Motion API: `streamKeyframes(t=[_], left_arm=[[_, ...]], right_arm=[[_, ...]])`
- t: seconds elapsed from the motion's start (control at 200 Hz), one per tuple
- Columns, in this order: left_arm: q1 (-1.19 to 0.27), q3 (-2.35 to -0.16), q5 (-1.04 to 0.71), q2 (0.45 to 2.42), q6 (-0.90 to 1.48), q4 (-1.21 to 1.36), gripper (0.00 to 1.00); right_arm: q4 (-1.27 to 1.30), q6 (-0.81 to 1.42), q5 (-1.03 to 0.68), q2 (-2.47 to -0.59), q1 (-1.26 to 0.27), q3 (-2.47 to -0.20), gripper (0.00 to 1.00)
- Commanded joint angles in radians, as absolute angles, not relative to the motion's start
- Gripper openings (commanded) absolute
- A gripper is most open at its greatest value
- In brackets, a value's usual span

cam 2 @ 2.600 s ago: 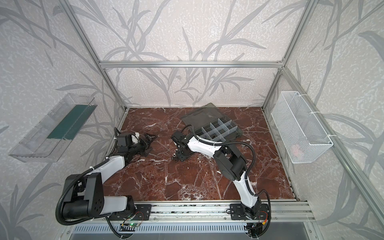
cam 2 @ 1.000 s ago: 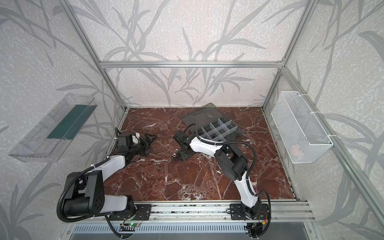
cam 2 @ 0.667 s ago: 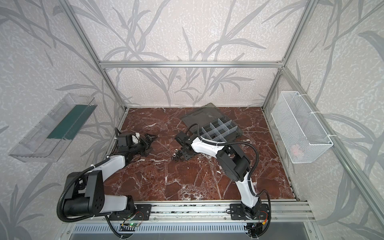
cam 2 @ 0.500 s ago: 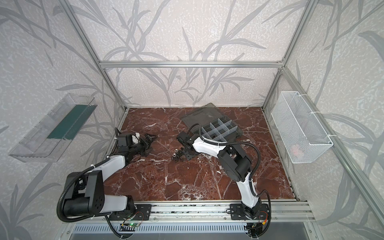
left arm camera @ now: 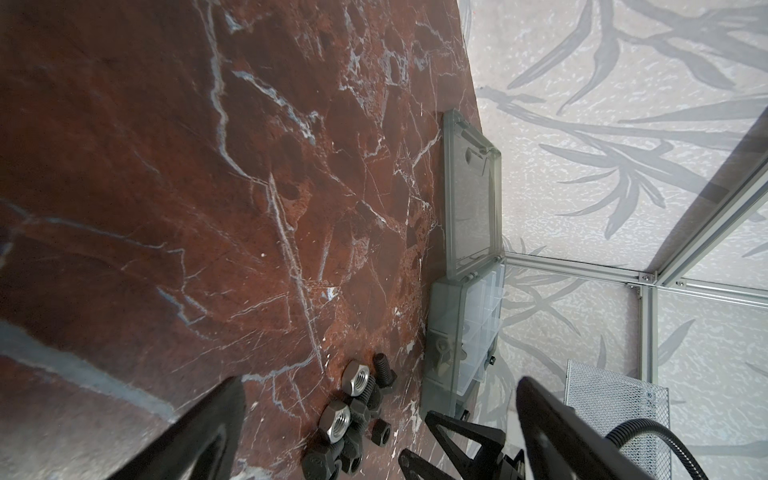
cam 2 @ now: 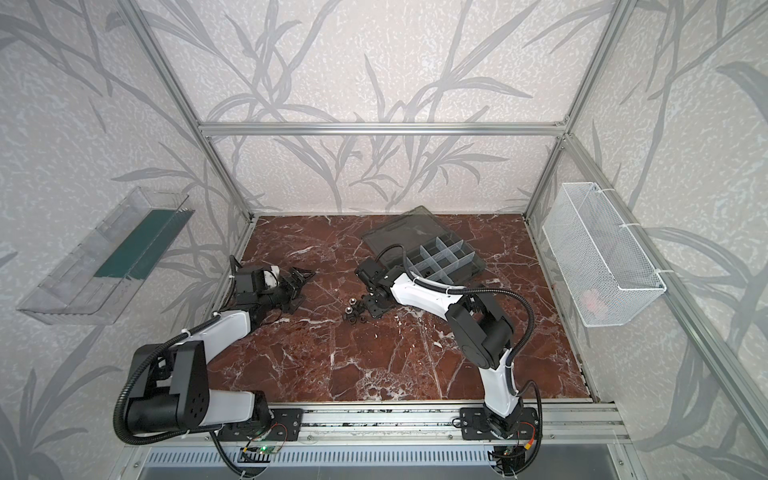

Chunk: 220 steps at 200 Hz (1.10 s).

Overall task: Sort the screws and nuts into containers
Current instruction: 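Lower the right gripper and grasp another black hex nut, then carry the black nut with the right gripper to the organizer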

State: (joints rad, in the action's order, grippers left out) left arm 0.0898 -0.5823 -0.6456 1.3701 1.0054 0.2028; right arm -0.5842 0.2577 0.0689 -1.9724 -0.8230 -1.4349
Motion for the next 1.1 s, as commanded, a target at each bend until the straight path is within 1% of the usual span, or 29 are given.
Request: streamKeyframes(t=[0.0, 0.415, 0.71, 0.785, 0.86, 0.95, 1.095], left_arm=[[0.094, -0.573, -0.650, 1.361, 1.011, 0.212, 0.99], [0.095, -0.571, -0.648, 1.356, 1.009, 0.207, 1.00], [0.095, -0.572, -0.647, 1.356, 1.006, 0.203, 1.00], [0.095, -0.572, -0.647, 1.356, 1.006, 0.202, 1.00], [0.097, -0.572, -0.647, 1.356, 1.006, 0.202, 1.00], [0.096, -0.572, -0.645, 1.357, 1.006, 0.202, 0.99], [0.096, -0.571, -0.646, 1.356, 1.006, 0.202, 1.00]], right_arm=[[-0.584, 0.253, 0.028, -1.965, -0.827, -1.409, 0.60], [-0.558, 0.258, 0.002, -2.022, -0.830, -1.403, 0.60], [-0.562, 0.258, 0.012, -2.057, -0.836, -1.407, 0.53], [-0.565, 0.258, 0.014, -2.061, -0.836, -1.408, 0.50], [-0.571, 0.255, 0.014, -2.066, -0.836, -1.414, 0.44], [-0.575, 0.252, 0.012, -2.071, -0.836, -1.418, 0.39], [-0.578, 0.246, 0.005, -2.085, -0.836, -1.426, 0.34]])
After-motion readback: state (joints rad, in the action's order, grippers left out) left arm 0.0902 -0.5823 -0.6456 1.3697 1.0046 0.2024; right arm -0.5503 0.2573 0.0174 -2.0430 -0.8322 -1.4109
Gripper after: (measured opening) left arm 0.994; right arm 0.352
